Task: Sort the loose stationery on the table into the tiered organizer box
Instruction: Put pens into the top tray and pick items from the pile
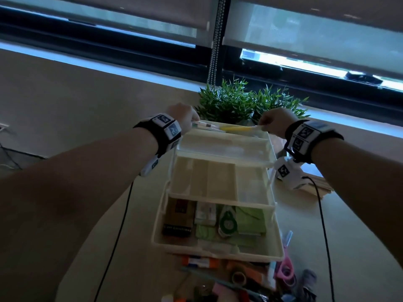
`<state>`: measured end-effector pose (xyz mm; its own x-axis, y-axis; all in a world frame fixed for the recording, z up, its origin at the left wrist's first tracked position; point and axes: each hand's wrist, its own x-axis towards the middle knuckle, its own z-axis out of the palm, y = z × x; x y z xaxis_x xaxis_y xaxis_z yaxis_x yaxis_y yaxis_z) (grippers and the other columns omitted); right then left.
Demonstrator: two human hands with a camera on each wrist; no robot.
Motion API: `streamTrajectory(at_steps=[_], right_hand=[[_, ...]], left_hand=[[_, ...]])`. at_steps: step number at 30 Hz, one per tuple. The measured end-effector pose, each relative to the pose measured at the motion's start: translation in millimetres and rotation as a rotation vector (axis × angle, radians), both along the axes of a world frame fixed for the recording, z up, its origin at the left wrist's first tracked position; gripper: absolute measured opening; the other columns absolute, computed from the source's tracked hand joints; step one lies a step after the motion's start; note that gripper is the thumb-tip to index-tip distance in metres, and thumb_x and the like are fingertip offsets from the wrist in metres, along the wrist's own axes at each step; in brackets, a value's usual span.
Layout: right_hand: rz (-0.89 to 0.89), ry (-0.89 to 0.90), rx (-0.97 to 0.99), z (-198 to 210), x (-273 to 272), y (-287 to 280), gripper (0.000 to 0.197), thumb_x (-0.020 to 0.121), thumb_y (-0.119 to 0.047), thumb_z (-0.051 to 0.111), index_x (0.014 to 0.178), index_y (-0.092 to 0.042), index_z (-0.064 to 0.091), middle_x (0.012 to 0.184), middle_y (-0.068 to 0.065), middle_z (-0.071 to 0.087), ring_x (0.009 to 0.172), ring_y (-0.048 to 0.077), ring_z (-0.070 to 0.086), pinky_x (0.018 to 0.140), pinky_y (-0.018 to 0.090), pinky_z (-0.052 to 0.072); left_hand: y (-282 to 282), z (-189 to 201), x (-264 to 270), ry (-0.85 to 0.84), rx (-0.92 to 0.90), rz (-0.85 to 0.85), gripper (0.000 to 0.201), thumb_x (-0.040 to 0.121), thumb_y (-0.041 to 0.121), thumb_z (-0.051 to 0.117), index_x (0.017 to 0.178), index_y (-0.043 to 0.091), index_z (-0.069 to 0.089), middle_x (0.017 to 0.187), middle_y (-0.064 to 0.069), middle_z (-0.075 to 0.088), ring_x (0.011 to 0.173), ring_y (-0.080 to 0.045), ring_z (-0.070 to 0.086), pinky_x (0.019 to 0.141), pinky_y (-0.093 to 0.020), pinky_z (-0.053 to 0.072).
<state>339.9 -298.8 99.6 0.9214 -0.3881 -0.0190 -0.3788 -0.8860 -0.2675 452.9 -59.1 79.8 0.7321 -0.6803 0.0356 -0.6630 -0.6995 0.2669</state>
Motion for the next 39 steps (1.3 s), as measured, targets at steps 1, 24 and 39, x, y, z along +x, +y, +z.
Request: streamTrajectory(at_steps=[1,24,39], right_hand=[[0.009,0.027,-0.041,-1,1,1,0.015,0.084,-0.005,0.062,0.098,-0.009,0.067,0.09,0.004,0.061,0.084,0.014,0.051,0.069,0.02,0.039],[0.139,0.262,-0.248,-6,-3,33,0.035,0.095,-0.006,0.039,0.125,-0.014,0.056,0.127,0.011,0.056,0.106,0.025,0.055,0.088,0.028,0.044],[0.333,0.25,0.325,-31,-196,122,0.014,0.089,-0.014,0.057,0.097,-0.011,0.068,0.086,0.003,0.065,0.079,0.013,0.056,0.078,0.029,0.043]], left_hand=[[-4,0,0,0.007,0.017,-0.01,0.029,0.092,0.009,0.05,0.113,0.015,0.069,0.111,-0.009,0.07,0.098,-0.028,0.063,0.088,-0.035,0.051],[-24,-5,-16,0.146,0.074,-0.031,0.031,0.097,0.016,0.042,0.12,0.013,0.063,0.132,-0.006,0.058,0.117,-0.025,0.055,0.095,-0.031,0.042],[94,11,-189,0.43,-0.132,-0.197,0.019,0.088,0.017,0.06,0.105,0.016,0.068,0.091,0.007,0.063,0.08,-0.004,0.058,0.072,-0.01,0.043]])
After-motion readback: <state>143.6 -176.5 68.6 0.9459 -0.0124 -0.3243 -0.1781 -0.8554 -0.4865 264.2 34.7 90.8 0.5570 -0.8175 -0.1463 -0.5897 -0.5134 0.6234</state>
